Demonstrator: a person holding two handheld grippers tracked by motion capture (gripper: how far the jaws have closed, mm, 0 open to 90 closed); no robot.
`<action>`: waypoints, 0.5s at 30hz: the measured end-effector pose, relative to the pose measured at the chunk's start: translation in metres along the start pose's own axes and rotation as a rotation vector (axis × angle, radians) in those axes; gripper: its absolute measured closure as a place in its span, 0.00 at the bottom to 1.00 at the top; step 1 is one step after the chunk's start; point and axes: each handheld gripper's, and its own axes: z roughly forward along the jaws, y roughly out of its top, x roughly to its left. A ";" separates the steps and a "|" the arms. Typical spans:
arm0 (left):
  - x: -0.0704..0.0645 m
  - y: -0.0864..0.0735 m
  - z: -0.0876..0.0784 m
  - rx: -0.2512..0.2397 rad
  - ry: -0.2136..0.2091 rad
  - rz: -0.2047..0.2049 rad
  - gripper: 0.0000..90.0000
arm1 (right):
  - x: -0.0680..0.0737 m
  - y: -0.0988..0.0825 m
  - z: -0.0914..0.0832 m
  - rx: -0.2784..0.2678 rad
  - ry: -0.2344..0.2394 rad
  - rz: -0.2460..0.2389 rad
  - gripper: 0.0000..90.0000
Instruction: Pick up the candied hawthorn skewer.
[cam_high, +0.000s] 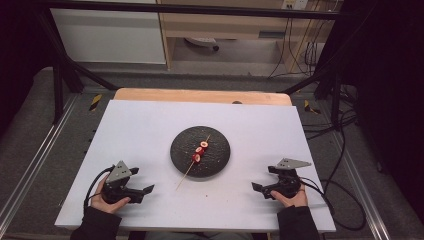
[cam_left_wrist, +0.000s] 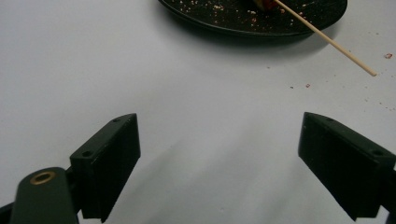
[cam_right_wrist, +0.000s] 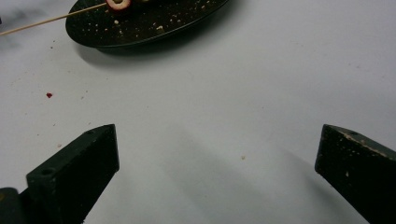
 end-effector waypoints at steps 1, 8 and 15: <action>0.000 0.000 0.000 0.000 -0.001 -0.002 0.14 | 0.000 0.000 0.000 0.001 -0.002 -0.003 0.01; -0.001 0.002 0.000 -0.001 -0.008 -0.005 0.14 | 0.001 -0.001 0.002 0.014 0.006 0.001 0.01; -0.004 0.008 0.000 -0.009 -0.019 0.002 0.14 | 0.001 0.000 0.000 0.011 0.003 0.001 0.01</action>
